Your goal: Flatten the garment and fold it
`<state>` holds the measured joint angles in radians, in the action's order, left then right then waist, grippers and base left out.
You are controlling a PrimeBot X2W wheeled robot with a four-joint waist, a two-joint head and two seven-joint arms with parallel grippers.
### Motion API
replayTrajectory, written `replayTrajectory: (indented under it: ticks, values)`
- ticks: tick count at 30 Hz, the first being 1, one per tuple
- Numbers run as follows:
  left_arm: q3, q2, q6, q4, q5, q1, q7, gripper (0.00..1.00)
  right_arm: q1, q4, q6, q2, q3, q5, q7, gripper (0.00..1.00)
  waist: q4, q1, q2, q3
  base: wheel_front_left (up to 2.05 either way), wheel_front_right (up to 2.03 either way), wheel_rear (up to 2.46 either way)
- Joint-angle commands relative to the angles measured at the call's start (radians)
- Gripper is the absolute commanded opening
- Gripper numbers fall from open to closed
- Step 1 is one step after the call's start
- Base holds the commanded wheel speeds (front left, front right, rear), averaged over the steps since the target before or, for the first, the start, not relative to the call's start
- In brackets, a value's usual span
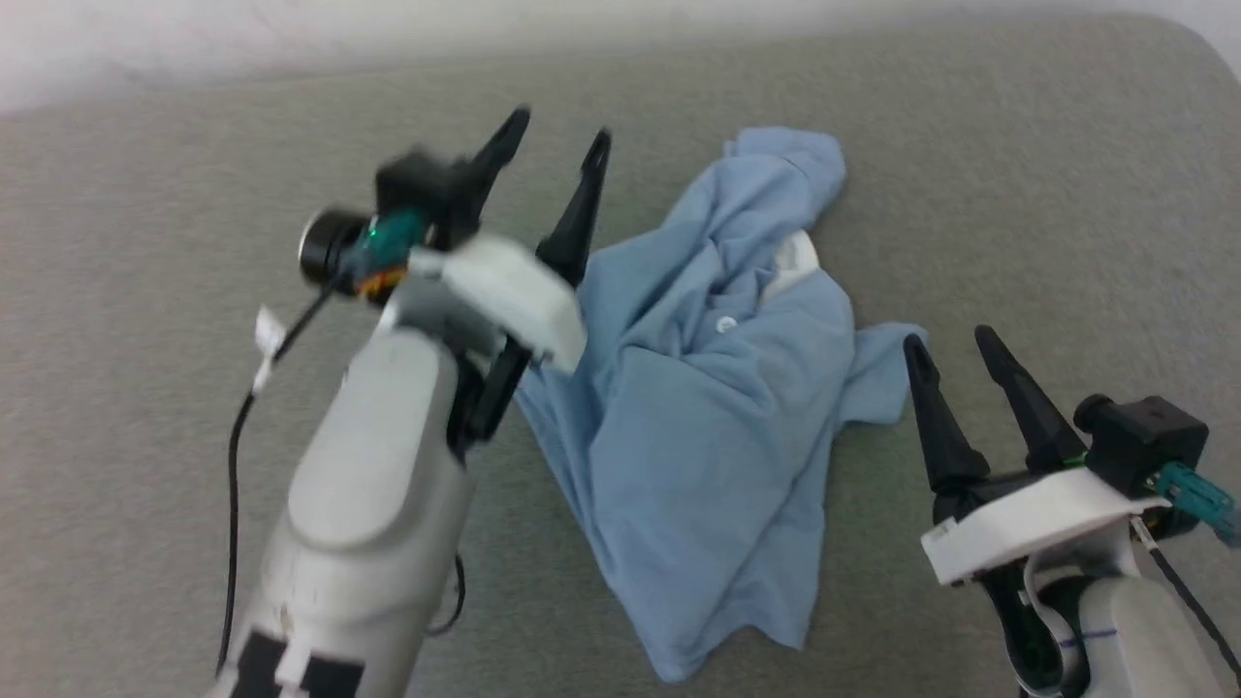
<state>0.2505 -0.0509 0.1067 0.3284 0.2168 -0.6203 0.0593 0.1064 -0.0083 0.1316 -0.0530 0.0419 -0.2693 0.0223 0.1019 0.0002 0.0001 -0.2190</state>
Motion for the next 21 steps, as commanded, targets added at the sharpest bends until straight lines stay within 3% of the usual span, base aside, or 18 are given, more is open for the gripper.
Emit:
replayTrajectory:
  ticks: [1,5,13,19,20,21]
  values:
    - [0.017,0.001,0.007,0.037,0.014,-0.062,-0.045,1.0,0.025,0.017,-0.001,0.003,0.008,-0.015,0.019,1.0,0.127,-0.0002,-0.0001,-0.12,0.0,0.0,0.0]
    - [0.068,0.001,-0.007,0.122,0.057,-0.215,-0.19,1.0,0.061,0.059,-0.001,0.003,0.026,-0.036,0.057,1.0,0.188,-0.0002,-0.0001,-0.174,0.0,0.0,0.0]
    - [0.134,-0.024,-0.111,0.305,0.031,-0.382,-0.596,1.0,0.103,0.115,-0.001,0.003,0.069,-0.072,0.101,1.0,0.244,-0.0002,-0.0001,-0.208,0.0,0.0,0.0]
    - [0.154,-0.046,-0.111,0.328,0.038,-0.389,-0.79,1.0,0.109,0.136,-0.001,0.003,0.079,-0.075,0.103,1.0,0.234,-0.0002,-0.0001,-0.198,0.0,0.0,0.0]
    - [0.157,-0.048,-0.104,0.324,0.044,-0.383,-0.81,0.8,0.109,0.138,-0.001,0.003,0.081,-0.072,0.099,1.0,0.229,-0.0002,-0.0001,-0.194,0.0,0.0,0.0]
    - [0.157,-0.048,-0.099,0.318,0.052,-0.376,-0.823,0.47,0.11,0.14,-0.001,0.003,0.082,-0.07,0.096,1.0,0.225,-0.0002,-0.0001,-0.19,0.0,0.0,0.0]
